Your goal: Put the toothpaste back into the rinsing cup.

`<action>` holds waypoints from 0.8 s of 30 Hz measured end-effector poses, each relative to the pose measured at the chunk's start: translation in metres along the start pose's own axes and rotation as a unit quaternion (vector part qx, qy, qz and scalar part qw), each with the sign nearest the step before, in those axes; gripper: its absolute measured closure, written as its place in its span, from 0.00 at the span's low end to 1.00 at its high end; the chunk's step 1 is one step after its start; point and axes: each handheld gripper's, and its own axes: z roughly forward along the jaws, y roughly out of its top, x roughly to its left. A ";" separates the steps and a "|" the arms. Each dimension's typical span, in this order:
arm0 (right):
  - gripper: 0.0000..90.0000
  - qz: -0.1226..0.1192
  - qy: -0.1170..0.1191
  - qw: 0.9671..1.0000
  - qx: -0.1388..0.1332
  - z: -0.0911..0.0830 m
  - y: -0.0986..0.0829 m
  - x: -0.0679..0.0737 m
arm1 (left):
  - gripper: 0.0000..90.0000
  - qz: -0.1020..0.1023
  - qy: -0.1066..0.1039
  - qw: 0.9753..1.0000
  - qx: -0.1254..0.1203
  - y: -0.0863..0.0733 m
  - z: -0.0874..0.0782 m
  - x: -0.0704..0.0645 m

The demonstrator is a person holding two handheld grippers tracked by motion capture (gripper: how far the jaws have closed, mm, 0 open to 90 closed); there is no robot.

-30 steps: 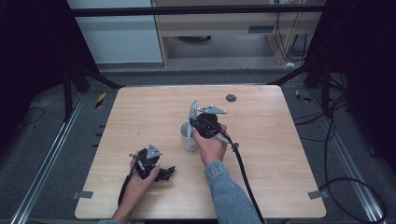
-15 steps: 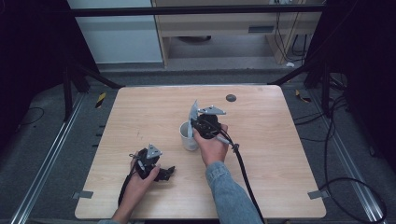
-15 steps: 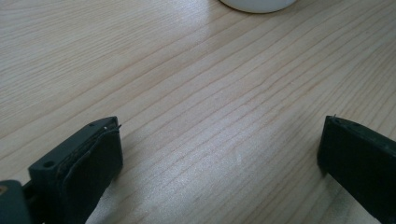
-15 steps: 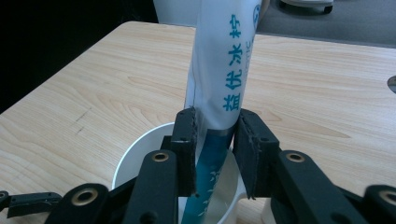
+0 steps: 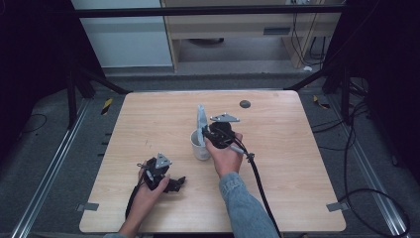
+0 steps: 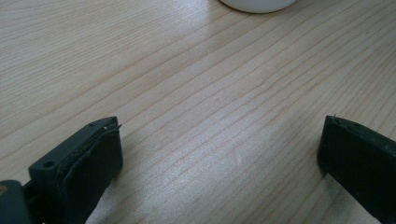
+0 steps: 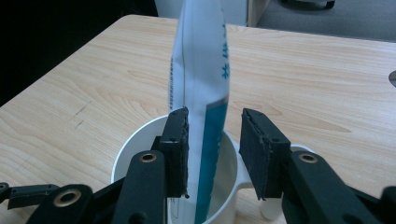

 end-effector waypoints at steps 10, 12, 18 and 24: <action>0.69 -0.006 0.003 1.000 0.003 -0.001 -0.003 0.002 | 0.00 0.000 0.000 1.000 0.000 0.000 0.000 0.000; 0.67 -0.011 0.003 1.000 0.002 -0.002 -0.002 0.003 | 0.00 0.000 0.000 1.000 0.000 0.000 0.000 0.000; 0.64 -0.022 0.000 1.000 0.001 -0.007 -0.001 0.005 | 0.00 0.000 0.000 1.000 0.000 0.000 0.000 0.000; 0.54 -0.044 -0.010 0.999 0.003 -0.015 0.002 0.004 | 0.00 0.000 0.000 1.000 0.000 0.000 0.000 0.000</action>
